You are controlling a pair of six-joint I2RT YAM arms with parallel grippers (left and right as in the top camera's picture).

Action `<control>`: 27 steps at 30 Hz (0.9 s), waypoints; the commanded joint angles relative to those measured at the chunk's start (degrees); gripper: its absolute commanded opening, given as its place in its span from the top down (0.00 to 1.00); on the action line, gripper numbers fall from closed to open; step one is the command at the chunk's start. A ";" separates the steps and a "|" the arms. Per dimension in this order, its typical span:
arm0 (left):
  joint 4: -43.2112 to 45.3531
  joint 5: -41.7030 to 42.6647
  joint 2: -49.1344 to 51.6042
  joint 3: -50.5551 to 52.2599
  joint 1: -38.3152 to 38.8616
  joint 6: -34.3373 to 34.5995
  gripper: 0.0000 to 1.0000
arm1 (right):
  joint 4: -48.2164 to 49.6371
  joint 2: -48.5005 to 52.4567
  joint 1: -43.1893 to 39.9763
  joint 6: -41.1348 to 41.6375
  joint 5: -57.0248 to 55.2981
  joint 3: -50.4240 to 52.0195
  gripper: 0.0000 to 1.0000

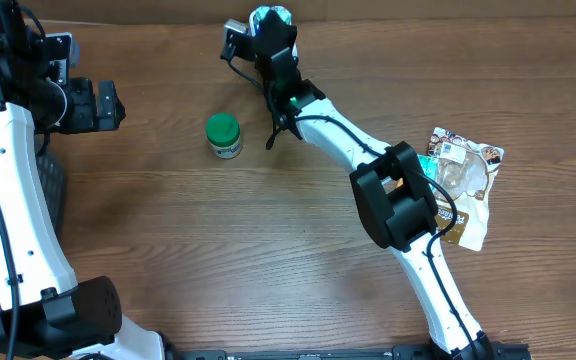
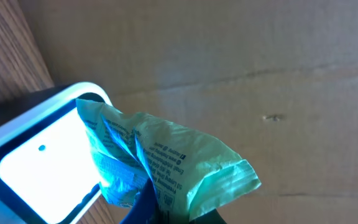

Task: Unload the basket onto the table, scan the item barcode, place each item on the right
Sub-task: 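Hold the wipes packet up against the white scanner, then carry the wipes packet right and drop it on the item pile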

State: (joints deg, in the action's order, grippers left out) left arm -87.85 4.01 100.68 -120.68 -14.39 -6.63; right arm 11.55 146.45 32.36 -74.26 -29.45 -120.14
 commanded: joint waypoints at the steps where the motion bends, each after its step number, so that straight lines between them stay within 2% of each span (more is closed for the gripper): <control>1: 0.07 -0.13 0.02 -0.22 -0.15 -1.09 0.01 | 1.22 -0.59 0.26 -0.81 0.48 -0.50 0.96; 13: 0.07 -0.13 0.02 -0.22 -0.15 -1.09 0.01 | 2.45 -0.74 0.42 -0.85 -1.97 -0.50 0.96; 20: 0.07 -0.13 0.02 -0.22 -0.15 -1.09 0.01 | 2.49 -4.57 0.13 -0.20 -3.50 -0.52 0.96; 23: 0.07 -0.13 0.02 -0.22 -0.15 -1.09 0.00 | 1.49 -7.91 0.04 5.53 -3.91 -0.52 0.96; 27: 0.07 -0.13 0.02 -0.22 -0.15 -1.09 0.01 | -6.01 -14.43 0.04 13.33 -5.60 -0.50 0.96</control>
State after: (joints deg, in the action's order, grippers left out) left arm -87.88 4.03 100.68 -120.68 -14.39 -6.63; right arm 7.68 142.52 32.38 -68.45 -32.77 -119.85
